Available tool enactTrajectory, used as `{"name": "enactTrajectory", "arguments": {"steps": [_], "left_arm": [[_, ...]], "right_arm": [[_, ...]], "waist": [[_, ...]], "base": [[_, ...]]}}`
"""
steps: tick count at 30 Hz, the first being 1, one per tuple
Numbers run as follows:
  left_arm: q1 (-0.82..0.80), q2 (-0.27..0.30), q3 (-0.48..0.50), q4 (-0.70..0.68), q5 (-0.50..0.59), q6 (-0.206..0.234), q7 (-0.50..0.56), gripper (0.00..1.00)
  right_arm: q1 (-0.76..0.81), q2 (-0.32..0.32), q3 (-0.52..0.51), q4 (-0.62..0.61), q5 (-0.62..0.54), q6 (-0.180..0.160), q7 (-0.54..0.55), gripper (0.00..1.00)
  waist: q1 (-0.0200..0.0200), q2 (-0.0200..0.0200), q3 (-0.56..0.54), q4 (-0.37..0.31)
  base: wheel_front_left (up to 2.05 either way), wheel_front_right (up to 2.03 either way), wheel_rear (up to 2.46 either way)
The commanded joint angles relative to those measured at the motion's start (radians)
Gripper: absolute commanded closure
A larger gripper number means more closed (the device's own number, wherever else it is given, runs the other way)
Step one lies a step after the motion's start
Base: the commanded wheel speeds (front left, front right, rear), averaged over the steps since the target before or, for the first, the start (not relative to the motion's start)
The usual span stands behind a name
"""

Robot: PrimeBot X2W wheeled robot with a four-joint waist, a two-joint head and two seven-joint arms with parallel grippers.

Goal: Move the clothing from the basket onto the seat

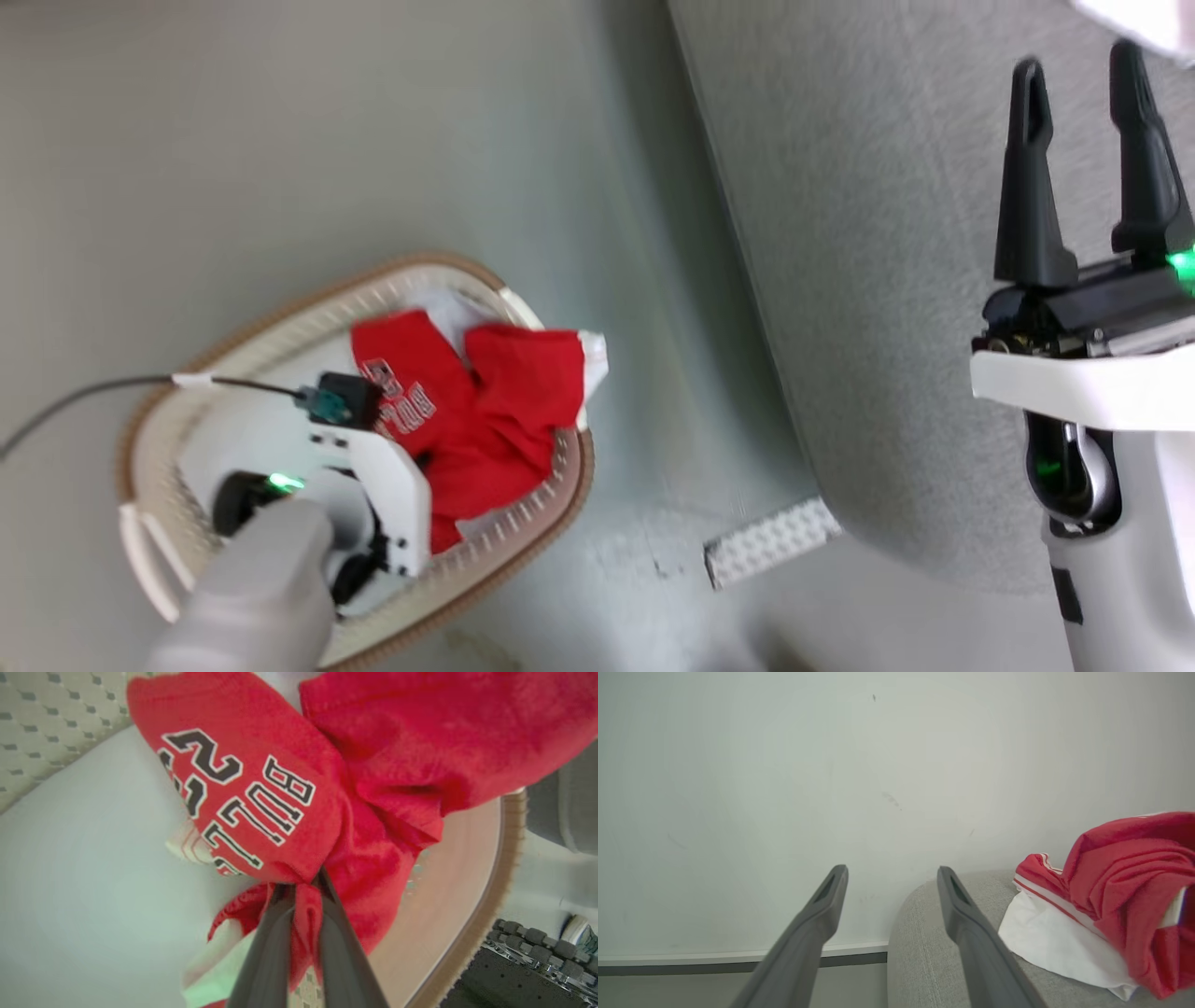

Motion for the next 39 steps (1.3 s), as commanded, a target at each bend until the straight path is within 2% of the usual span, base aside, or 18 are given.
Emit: {"name": "enactTrajectory", "arguments": {"steps": [1,12,20,31,39], "left_arm": [[0.023,-0.003,-0.007,-0.010,-0.022,0.002,-0.019,1.00],[0.074,-0.065,-0.074,-0.079,-0.121,0.002,-0.145,1.00],[0.111,-0.071,-0.106,-0.162,-0.187,0.002,-0.267,1.00],[0.084,-0.014,-0.080,-0.327,-0.175,0.007,-0.337,1.00],[0.107,0.057,-0.005,-0.554,-0.133,0.093,-0.343,1.00]], "right_arm": [[0.023,-0.014,-0.005,0.010,-0.005,-0.002,-0.003,0.00],[0.143,-0.083,-0.016,0.064,0.034,-0.002,-0.003,0.00],[0.230,-0.127,-0.006,0.103,0.049,-0.002,-0.003,0.00],[0.371,-0.134,0.028,0.137,0.083,-0.002,-0.002,0.00],[0.413,-0.132,0.079,0.151,0.094,-0.002,-0.002,0.00]], "waist": [[0.0000,0.0000,-0.096,0.036],[0.0000,0.0000,-0.352,0.148],[0.0000,0.0000,-0.532,0.219],[0.0000,0.0000,-0.686,0.276],[0.0000,0.0000,-0.753,0.268]], "base": [[0.00,0.00,0.00],[0.00,0.00,0.00],[0.00,0.00,0.00],[0.00,0.00,0.00],[0.00,0.00,0.00]]}}
